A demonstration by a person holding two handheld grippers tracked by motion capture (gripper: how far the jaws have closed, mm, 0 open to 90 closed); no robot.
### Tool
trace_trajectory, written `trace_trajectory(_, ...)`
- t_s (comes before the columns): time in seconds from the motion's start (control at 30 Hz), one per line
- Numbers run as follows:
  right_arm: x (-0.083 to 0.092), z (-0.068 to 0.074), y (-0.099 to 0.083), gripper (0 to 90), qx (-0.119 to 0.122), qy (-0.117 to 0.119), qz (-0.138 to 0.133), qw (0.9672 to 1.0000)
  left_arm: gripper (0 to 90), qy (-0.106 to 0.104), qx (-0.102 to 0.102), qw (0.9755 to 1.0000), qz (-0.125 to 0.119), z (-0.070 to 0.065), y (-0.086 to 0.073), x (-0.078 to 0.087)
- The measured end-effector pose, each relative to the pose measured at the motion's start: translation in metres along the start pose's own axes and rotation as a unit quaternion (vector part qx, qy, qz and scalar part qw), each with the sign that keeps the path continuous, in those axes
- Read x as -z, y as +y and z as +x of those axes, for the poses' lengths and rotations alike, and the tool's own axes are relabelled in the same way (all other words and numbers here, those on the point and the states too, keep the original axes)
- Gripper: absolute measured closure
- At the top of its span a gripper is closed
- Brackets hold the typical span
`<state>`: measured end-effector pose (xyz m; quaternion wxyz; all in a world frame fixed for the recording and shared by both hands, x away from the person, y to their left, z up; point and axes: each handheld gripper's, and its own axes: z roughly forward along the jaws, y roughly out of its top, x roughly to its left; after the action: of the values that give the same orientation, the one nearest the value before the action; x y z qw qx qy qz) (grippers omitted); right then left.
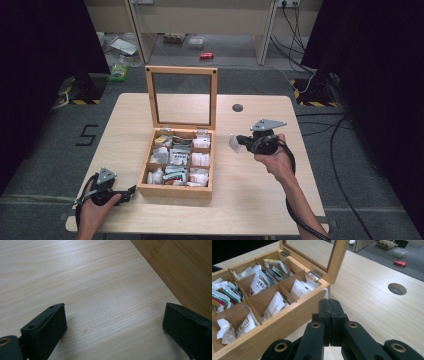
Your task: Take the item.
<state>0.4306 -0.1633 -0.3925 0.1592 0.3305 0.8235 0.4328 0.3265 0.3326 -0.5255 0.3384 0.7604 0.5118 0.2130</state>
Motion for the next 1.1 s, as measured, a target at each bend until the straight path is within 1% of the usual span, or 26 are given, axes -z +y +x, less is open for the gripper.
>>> trace_trajectory(0.23,0.004,-0.007,-0.012,90.0,-0.009,-0.008,-0.001,0.9999,4.7,0.0,0.0,1.0,0.0,0.0,0.0,0.0)
trace_trajectory(0.33,0.004,-0.009,-0.017,90.0,-0.011,-0.017,0.0,0.9998,4.7,0.0,0.0,1.0,0.0,0.0,0.0,0.0)
trace_trajectory(0.63,0.0,-0.012,-0.037,90.0,-0.022,-0.016,0.003,0.9996,4.7,0.0,0.0,1.0,0.0,0.0,0.0,0.0)
trace_trajectory(0.87,-0.003,-0.014,-0.052,90.0,-0.035,-0.015,0.004,0.9993,4.7,0.0,0.0,1.0,0.0,0.0,0.0,0.0)
trace_trajectory(1.0,-0.004,-0.015,-0.059,89.9,-0.038,-0.017,0.002,0.9991,4.7,0.0,0.0,1.0,0.0,0.0,0.0,0.0)
trace_trajectory(1.1,-0.005,-0.013,-0.064,89.9,-0.033,-0.02,0.004,0.9993,4.7,0.0,0.0,1.0,0.0,0.0,0.0,0.0)
